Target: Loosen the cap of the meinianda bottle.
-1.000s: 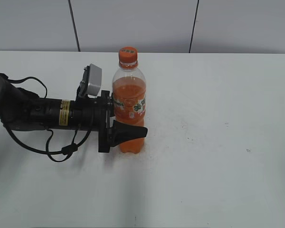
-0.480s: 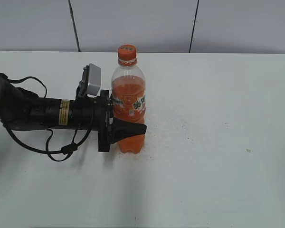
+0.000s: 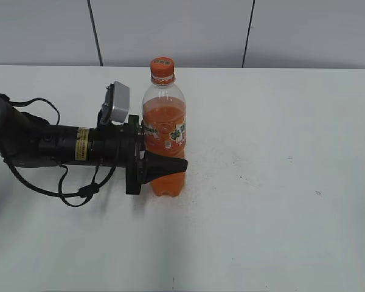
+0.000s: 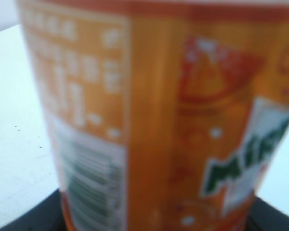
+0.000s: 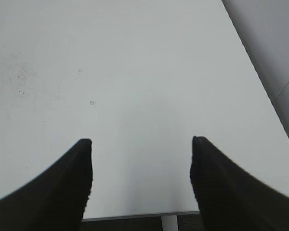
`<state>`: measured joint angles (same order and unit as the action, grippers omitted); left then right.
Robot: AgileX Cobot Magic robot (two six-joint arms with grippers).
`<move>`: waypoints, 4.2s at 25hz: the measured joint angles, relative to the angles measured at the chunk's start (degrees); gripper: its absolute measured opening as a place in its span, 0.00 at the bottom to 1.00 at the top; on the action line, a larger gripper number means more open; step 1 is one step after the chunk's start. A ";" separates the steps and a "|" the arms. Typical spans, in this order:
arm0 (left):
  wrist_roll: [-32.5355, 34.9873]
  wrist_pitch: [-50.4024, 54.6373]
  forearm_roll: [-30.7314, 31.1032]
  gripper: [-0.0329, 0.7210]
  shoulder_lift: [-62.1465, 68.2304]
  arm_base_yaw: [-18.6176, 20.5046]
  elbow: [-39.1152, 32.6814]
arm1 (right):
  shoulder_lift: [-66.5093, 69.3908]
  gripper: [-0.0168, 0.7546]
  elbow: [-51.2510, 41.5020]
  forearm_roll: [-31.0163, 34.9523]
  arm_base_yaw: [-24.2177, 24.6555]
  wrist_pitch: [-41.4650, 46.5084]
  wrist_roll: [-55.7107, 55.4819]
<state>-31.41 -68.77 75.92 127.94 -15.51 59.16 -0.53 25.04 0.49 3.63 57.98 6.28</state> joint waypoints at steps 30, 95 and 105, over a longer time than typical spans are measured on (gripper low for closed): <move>0.05 -0.05 0.05 0.58 0.00 0.00 0.05 | 56.51 0.65 30.69 6.00 0.00 10.58 1.03; 0.29 -0.41 2.13 0.57 0.00 0.00 0.32 | 109.39 0.65 83.89 7.00 -41.62 11.81 -32.29; 0.29 -0.41 2.08 0.57 0.00 0.00 0.32 | 110.63 0.65 83.89 6.56 -43.69 10.81 -32.42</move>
<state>-31.12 -69.18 78.01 127.94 -15.51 59.49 110.10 108.93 7.05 -40.07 68.78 -26.14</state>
